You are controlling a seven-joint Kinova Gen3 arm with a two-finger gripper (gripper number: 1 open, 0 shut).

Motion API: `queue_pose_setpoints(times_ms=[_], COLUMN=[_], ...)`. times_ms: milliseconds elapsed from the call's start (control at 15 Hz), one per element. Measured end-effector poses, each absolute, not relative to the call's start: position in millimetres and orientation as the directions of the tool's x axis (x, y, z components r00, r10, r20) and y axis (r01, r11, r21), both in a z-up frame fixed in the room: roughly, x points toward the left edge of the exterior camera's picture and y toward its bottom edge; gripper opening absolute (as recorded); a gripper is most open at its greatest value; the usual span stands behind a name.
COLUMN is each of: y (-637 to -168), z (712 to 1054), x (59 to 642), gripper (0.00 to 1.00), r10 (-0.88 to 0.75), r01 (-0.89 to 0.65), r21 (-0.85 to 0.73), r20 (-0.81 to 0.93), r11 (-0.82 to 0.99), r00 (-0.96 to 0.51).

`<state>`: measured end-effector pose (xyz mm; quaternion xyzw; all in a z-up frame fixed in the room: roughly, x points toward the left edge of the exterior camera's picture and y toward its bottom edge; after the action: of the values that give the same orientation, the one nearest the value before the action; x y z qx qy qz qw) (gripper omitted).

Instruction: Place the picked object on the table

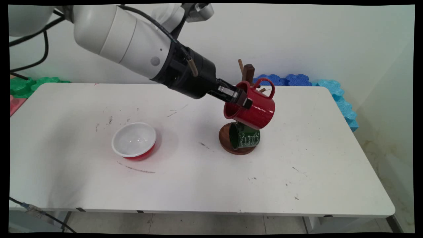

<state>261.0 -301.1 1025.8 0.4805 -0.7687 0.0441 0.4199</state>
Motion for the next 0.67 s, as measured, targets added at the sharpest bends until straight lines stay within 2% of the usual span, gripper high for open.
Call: queue_pose_setpoints(times_ms=[667], y=[-272.7], z=[1030.8], x=[272.2], gripper=[0.0], r10=[-0.678], r01=[-0.755], r21=[0.277], r20=[0.678], r11=[0.594], r00=[-0.284])
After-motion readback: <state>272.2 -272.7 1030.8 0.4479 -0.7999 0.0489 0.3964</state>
